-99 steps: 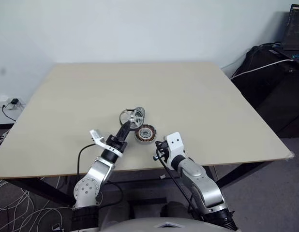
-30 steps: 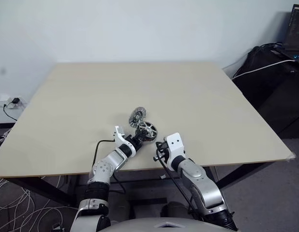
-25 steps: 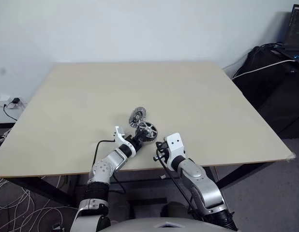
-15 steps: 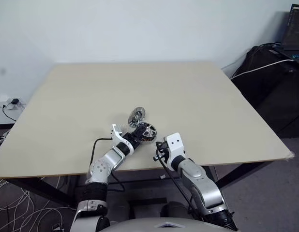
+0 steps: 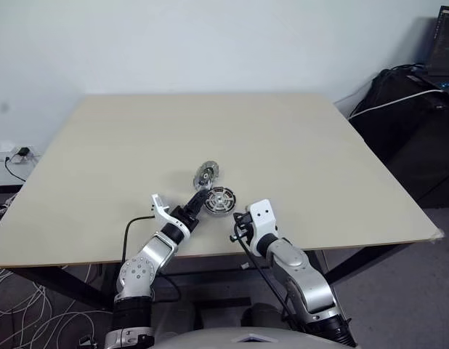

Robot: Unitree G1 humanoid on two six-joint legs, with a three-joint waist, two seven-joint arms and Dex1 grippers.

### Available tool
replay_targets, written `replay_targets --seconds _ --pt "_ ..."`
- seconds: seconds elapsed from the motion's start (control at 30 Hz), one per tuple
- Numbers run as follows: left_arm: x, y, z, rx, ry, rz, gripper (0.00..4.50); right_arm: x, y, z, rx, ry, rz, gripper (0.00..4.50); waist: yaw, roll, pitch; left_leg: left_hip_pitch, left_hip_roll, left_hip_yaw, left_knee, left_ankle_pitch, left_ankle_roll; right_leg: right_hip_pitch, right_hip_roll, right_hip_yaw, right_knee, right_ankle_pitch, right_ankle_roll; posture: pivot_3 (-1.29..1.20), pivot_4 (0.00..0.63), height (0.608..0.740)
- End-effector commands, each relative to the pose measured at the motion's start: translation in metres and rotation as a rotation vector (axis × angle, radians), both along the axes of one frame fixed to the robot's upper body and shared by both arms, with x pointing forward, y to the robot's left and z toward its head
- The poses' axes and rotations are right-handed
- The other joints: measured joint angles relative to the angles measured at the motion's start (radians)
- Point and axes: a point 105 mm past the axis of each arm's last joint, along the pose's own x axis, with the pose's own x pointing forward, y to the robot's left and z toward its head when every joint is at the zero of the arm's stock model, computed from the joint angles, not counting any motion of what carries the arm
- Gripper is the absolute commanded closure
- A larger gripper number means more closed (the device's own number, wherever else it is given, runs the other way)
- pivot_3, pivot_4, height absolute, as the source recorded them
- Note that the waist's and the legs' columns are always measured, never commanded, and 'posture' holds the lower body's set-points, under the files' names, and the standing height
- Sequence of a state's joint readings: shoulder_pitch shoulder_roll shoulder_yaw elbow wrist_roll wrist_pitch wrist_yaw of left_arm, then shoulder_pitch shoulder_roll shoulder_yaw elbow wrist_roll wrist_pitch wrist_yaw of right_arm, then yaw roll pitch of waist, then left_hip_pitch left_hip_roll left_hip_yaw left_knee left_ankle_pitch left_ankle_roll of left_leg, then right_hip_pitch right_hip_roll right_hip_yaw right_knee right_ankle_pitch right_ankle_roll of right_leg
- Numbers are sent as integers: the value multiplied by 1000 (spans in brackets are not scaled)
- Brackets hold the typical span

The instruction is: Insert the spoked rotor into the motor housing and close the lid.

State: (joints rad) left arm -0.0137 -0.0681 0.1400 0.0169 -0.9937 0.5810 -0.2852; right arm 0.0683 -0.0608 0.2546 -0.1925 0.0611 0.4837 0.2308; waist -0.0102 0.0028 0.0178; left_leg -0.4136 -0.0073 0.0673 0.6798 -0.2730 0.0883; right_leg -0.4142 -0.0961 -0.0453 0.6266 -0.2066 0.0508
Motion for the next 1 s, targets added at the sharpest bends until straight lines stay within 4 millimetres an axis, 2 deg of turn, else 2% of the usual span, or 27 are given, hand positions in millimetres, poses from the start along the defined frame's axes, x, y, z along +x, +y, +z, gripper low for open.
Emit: replay_targets --seconds 0.03,0.2,0.37,0.53,0.67,0.8,1.0 --pt "3 5 22 100 -173 73 1137 11 -1 21 42 -86 -34 4500 0 0 0 0 0 0 0 0 0 0 0 0 0 0 0 0 0 740" --pt "-3 20 5 454 -288 79 1137 27 2 27 21 -113 -29 4500 0 2 1 0 0 1 0 0 0 0 0 0 0 0 0 0 0 740" --pt "-19 20 -13 698 -377 11 2754 48 7 27 -23 -105 -20 4500 -1 4 1 0 0 1 -1 0 0 -1 1 0 0 0 0 0 0 740" --pt "-29 18 -22 792 -412 -2 4399 64 19 21 -59 -80 18 4500 0 4 1 0 0 2 -1 0 0 -1 0 0 0 0 0 0 0 740" --pt "-36 13 -22 837 -474 -38 4459 72 31 18 -61 -56 47 4500 -2 6 2 0 0 1 -2 0 0 -2 -1 1 1 0 0 0 0 740" --pt "-46 2 -22 856 -572 -155 4459 76 42 15 -62 -28 77 4500 -3 7 2 0 0 1 -2 0 0 -3 -1 1 1 0 -1 0 0 740" --pt "-47 -1 -22 851 -594 -188 4459 74 52 2 -69 31 118 4500 -3 9 2 0 0 2 -2 0 0 -3 -1 1 1 0 -1 0 0 740"
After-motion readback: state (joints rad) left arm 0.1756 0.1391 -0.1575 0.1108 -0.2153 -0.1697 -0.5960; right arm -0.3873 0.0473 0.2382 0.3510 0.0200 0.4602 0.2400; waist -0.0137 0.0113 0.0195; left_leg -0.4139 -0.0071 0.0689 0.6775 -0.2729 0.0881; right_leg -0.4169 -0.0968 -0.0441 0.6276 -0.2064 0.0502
